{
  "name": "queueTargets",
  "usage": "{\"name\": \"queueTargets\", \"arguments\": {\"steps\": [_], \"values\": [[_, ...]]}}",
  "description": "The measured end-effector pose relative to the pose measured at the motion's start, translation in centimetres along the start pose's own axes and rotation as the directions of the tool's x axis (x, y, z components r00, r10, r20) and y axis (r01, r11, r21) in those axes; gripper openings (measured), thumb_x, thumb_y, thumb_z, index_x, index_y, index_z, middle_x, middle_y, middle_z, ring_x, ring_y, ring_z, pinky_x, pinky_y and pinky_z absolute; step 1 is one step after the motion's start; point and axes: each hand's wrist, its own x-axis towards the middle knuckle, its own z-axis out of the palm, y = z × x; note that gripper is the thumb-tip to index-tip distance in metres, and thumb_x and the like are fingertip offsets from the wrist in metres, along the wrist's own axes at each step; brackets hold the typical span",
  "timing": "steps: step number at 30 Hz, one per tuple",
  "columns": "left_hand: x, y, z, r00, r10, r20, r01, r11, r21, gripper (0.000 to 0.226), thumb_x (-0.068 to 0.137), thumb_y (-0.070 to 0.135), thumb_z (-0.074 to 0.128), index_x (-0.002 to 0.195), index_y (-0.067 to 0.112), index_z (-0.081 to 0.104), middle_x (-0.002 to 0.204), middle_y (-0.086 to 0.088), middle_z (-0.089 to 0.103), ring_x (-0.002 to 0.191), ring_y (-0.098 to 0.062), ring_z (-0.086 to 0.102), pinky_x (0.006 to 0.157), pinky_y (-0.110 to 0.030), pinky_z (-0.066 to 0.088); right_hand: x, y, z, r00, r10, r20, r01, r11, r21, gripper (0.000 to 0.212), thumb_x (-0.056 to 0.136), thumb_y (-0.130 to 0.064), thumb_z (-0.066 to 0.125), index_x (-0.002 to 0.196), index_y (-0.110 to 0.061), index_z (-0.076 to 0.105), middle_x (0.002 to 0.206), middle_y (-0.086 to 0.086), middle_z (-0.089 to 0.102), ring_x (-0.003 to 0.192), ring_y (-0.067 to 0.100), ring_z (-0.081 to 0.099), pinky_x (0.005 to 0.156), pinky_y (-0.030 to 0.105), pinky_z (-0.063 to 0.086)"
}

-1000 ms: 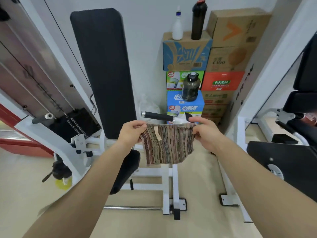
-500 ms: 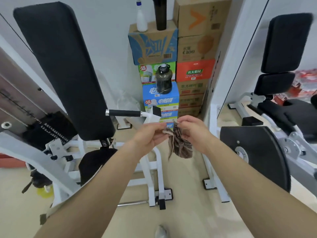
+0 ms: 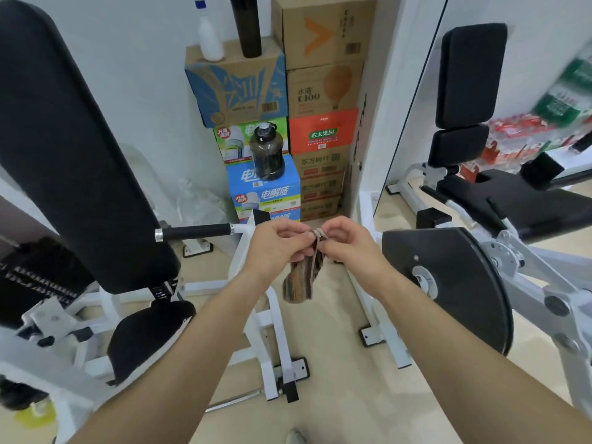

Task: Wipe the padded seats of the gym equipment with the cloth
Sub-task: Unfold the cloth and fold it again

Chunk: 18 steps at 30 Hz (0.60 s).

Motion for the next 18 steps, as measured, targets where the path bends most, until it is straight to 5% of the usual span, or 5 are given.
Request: {"name": "queueTargets", "arguments": {"steps": [4, 9, 11, 14, 18], "values": [[1.4, -1.3, 0.3, 0.984, 0.176, -0.006, -0.17, 0.959, 0.229, 0.025, 0.074, 0.041, 0.082, 0.074, 0.018, 0.072, 0.065, 0.001, 0.057, 0.062, -0.012, 0.051, 0.06, -0.031, 0.044, 0.5, -0.2, -1.6, 0.999, 0.0, 0.047, 0.001, 1.0, -0.02, 0.025, 0.079, 0.004, 0.078, 0.085, -0.014, 0.062, 0.078, 0.001, 0.073, 0.072, 0.013, 0.067, 0.073, 0.027, 0.054], [1.9, -2.5, 1.4, 0.976, 0.113, 0.188, -0.158, 0.957, 0.242, 0.03, 0.075, 0.047, 0.082, 0.077, 0.023, 0.064, 0.096, 0.002, 0.062, 0.099, -0.016, 0.059, 0.094, -0.042, 0.048, 1.9, -1.5, -5.6, 0.977, 0.049, 0.205, -0.081, 0.985, 0.151, 0.017, 0.085, 0.0, 0.071, 0.085, -0.013, 0.061, 0.078, 0.002, 0.074, 0.073, 0.014, 0.068, 0.073, 0.028, 0.053], [2.3, -2.4, 2.4, 0.967, 0.072, 0.245, -0.123, 0.972, 0.199, 0.027, 0.078, 0.032, 0.082, 0.083, 0.015, 0.061, 0.094, -0.002, 0.065, 0.093, -0.019, 0.062, 0.093, -0.045, 0.048, 2.5, -1.9, -7.2, 0.969, 0.067, 0.238, -0.116, 0.973, 0.198, 0.015, 0.082, -0.007, 0.071, 0.083, -0.016, 0.059, 0.081, 0.003, 0.073, 0.075, 0.017, 0.066, 0.074, 0.028, 0.052], [3.0, -1.3, 4.2, 0.984, 0.106, 0.14, -0.131, 0.974, 0.185, 0.024, 0.084, 0.003, 0.076, 0.083, 0.015, 0.056, 0.09, -0.011, 0.069, 0.087, -0.022, 0.067, 0.086, -0.045, 0.054, 3.3, -2.0, -10.3, 0.972, 0.096, 0.213, -0.138, 0.972, 0.19, 0.016, 0.088, -0.008, 0.068, 0.083, -0.018, 0.057, 0.084, 0.004, 0.069, 0.077, 0.016, 0.063, 0.076, 0.031, 0.048], [3.4, 2.1, 6.9, 0.997, 0.071, 0.042, -0.077, 0.986, 0.151, 0.03, 0.085, -0.005, 0.07, 0.102, 0.018, 0.06, 0.107, -0.011, 0.072, 0.101, -0.028, 0.07, 0.096, -0.053, 0.055, 4.4, -2.3, -14.8, 0.981, 0.129, 0.145, -0.124, 0.991, -0.04, 0.017, 0.096, -0.011, 0.064, 0.082, -0.018, 0.057, 0.089, 0.011, 0.07, 0.085, 0.023, 0.062, 0.085, 0.042, 0.047]]}}
